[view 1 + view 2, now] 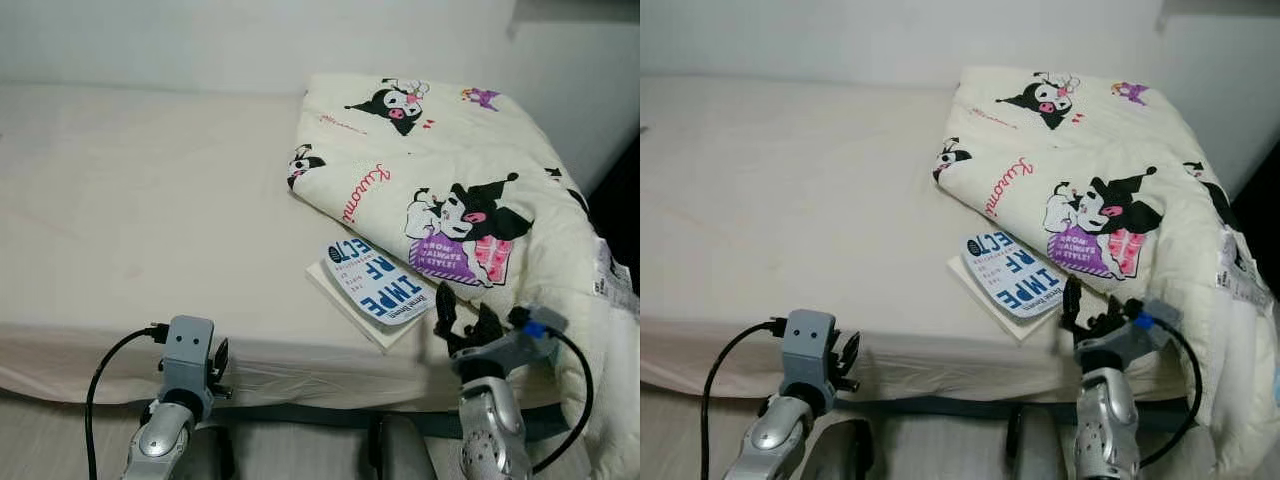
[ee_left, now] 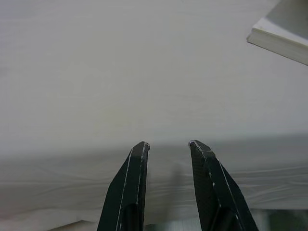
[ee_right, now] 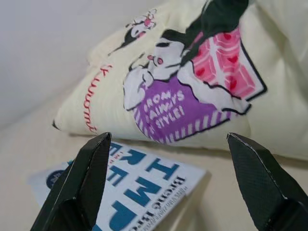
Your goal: Clean up the room
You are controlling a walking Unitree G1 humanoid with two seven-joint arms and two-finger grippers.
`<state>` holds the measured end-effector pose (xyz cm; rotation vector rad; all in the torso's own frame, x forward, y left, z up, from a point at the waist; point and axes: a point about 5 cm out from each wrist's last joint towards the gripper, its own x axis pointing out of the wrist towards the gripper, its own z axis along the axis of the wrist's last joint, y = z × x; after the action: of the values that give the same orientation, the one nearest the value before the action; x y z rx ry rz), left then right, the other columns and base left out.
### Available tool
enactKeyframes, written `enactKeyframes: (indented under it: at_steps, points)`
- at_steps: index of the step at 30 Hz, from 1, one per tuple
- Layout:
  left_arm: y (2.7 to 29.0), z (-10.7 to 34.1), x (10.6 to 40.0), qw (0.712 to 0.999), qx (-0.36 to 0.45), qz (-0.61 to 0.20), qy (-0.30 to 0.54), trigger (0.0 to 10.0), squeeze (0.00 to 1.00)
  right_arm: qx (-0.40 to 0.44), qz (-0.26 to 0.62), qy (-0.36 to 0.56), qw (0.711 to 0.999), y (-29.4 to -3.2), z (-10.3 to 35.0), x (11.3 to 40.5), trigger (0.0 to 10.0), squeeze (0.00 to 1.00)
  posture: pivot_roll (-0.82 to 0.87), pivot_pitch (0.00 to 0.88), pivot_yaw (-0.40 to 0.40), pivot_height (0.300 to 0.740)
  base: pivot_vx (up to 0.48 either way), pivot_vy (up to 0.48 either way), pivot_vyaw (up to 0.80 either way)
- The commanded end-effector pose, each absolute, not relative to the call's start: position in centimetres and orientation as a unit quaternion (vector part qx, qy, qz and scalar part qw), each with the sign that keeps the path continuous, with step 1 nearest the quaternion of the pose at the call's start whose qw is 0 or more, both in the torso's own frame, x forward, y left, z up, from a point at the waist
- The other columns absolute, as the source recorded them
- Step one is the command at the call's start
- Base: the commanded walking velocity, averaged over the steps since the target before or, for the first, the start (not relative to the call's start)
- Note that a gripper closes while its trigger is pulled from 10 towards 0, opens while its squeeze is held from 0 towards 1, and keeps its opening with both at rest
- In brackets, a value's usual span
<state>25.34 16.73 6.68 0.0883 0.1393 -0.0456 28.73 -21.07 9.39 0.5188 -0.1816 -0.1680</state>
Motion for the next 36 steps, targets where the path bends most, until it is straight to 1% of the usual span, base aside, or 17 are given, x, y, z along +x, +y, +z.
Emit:
enactKeyframes:
  at_steps: [1, 2, 3, 4, 11, 16, 19, 24, 28, 34, 36]
  points:
    - [17.1, 6.7, 25.2, 0.996, 0.053, -0.025, 0.068, 10.0, 0.00, 0.285, -0.099, -0.050, 0.952, -21.5, 8.1, 29.0, 10.0, 0.00, 0.04, 0.123, -0.041, 0.565, 0.000, 0.000, 0.00]
    - [17.1, 6.7, 25.2, 0.996, 0.053, -0.025, 0.068, 10.0, 0.00, 0.285, -0.099, -0.050, 0.952, -21.5, 8.1, 29.0, 10.0, 0.00, 0.04, 0.123, -0.041, 0.565, 0.000, 0.000, 0.00]
    - [17.1, 6.7, 25.2, 0.996, 0.057, -0.028, 0.068, 10.0, 0.00, 0.288, -0.103, -0.024, 0.952, -21.5, 7.5, 29.4, 10.0, 0.00, 0.04, 0.123, -0.041, 0.565, 0.000, 0.000, 0.00]
    - [17.1, 6.8, 25.3, 0.995, 0.062, -0.034, 0.068, 10.0, 0.00, 0.277, -0.103, 0.035, 0.955, -21.4, 6.4, 30.2, 10.0, 0.00, 0.04, 0.127, -0.034, 0.565, 0.000, 0.000, 0.00]
    - [17.2, 6.9, 25.3, 0.995, 0.068, -0.036, 0.068, 10.0, 0.00, 0.274, -0.098, 0.064, 0.955, -21.1, 6.0, 30.7, 10.0, 0.00, 0.05, 0.133, -0.027, 0.565, 0.000, 0.000, 0.00]
    - [17.6, 7.1, 25.7, 0.992, 0.096, -0.044, 0.065, 10.0, 0.00, 0.293, -0.079, 0.119, 0.945, -20.4, 5.6, 32.5, 10.0, 0.00, 0.06, 0.140, -0.030, 0.565, 0.000, 0.000, 0.00]
    - [17.7, 7.1, 25.7, 0.992, 0.101, -0.045, 0.064, 10.0, 0.00, 0.293, -0.075, 0.132, 0.944, -20.1, 5.4, 32.7, 10.0, 0.00, 0.06, 0.140, -0.034, 0.565, 0.000, 0.000, 0.00]
    - [18.1, 7.1, 25.5, 0.991, 0.111, -0.043, 0.064, 10.0, 0.00, 0.326, -0.037, 0.156, 0.932, -18.8, 5.0, 32.9, 10.0, 0.00, 0.06, 0.140, -0.035, 0.565, 0.000, 0.000, 0.00]
    - [18.1, 7.2, 25.5, 0.990, 0.114, -0.043, 0.064, 10.0, 0.00, 0.320, 0.006, 0.204, 0.925, -17.2, 4.1, 32.5, 10.0, 0.00, 0.06, 0.140, -0.035, 0.565, 0.000, 0.000, 0.00]
    - [18.0, 7.2, 25.5, 0.989, 0.122, -0.050, 0.062, 10.0, 0.00, 0.333, 0.012, 0.223, 0.916, -16.7, 3.4, 32.2, 10.0, 0.00, 0.06, 0.139, -0.035, 0.565, 0.000, 0.000, 0.00]
    - [17.9, 7.2, 25.4, 0.988, 0.128, -0.056, 0.061, 10.0, 0.00, 0.369, 0.016, 0.237, 0.899, -16.2, 2.9, 31.9, 10.0, 0.00, 0.06, 0.138, -0.036, 0.565, 0.000, 0.000, 0.00]
